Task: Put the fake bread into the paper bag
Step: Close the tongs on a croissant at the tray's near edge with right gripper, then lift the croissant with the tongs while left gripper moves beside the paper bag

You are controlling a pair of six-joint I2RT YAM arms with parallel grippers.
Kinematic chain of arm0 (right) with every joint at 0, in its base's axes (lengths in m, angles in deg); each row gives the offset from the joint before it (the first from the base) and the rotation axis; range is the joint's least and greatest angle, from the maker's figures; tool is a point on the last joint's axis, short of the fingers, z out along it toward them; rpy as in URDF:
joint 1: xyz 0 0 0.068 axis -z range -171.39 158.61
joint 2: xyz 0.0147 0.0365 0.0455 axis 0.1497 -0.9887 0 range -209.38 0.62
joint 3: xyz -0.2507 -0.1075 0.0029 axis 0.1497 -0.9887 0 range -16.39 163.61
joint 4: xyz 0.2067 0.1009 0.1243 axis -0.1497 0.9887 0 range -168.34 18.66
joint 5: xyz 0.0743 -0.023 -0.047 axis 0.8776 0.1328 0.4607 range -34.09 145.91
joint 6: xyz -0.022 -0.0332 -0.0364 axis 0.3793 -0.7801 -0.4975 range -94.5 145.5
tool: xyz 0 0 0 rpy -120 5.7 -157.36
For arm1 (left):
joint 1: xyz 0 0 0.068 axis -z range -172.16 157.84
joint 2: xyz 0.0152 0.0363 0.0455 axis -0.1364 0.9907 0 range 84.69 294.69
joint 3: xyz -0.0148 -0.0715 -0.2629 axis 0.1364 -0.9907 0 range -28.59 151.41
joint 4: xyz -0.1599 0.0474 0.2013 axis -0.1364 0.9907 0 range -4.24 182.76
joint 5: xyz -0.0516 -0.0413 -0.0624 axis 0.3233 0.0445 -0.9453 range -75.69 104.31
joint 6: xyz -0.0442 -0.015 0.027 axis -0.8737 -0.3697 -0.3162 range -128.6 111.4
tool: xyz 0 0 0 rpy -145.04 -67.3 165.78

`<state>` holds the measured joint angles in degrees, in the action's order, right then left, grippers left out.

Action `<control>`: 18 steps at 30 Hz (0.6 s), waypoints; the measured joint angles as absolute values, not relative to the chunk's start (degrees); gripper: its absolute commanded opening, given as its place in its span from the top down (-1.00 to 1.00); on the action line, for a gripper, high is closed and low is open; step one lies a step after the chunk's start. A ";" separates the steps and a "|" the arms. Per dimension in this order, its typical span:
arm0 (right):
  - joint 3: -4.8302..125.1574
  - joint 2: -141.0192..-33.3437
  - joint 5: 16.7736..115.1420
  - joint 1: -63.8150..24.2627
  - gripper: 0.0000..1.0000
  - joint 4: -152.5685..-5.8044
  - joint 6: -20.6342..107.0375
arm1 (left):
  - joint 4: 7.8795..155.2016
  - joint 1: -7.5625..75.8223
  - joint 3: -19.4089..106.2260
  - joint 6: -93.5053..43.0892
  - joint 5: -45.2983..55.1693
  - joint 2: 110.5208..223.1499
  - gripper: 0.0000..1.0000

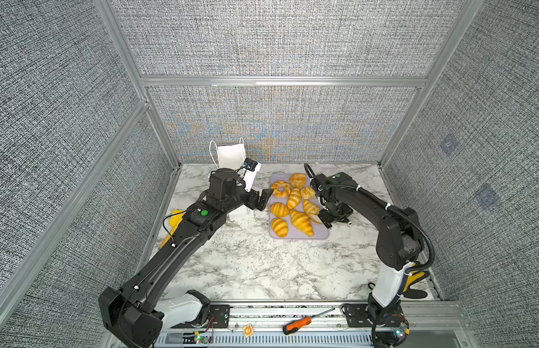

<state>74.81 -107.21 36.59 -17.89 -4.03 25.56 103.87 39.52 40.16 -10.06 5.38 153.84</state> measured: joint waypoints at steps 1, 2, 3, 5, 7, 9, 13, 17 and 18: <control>75.16 -107.63 36.31 -18.09 -0.52 -3.51 25.36 | 103.93 39.52 40.16 -10.03 5.44 153.84 -0.98; 75.64 -108.30 36.05 -18.33 -0.51 -3.01 25.14 | 103.93 39.52 40.16 -9.90 5.60 153.84 -0.98; 76.08 -109.05 35.81 -18.46 -0.51 -2.74 24.94 | 103.91 39.52 40.16 -9.88 5.60 153.84 -0.98; 76.97 -110.49 35.59 -18.77 -0.51 -2.77 24.90 | 103.98 39.52 40.16 -9.64 5.79 153.84 -0.98; 77.65 -111.15 35.48 -18.79 -0.51 -2.55 24.70 | 104.00 39.52 40.16 -9.64 5.84 153.82 -0.98; 78.26 -111.54 35.17 -18.77 -0.50 -2.24 24.27 | 104.07 39.52 40.01 -9.64 5.92 153.62 -0.98; 79.38 -113.35 34.78 -18.70 -0.49 -1.85 23.41 | 104.22 39.52 39.83 -9.46 6.62 153.27 -0.98; 81.17 -115.10 34.74 -18.73 -0.49 -1.06 22.78 | 104.24 39.52 39.83 -9.46 6.67 153.27 -0.98; 81.76 -115.43 34.71 -18.75 -0.49 -0.82 22.61 | 104.24 39.52 39.83 -9.46 6.67 153.27 -0.98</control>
<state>81.76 -115.43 34.71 -18.75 -0.82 22.61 104.24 39.52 39.83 -9.46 6.67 153.27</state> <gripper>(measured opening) 0.745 0.988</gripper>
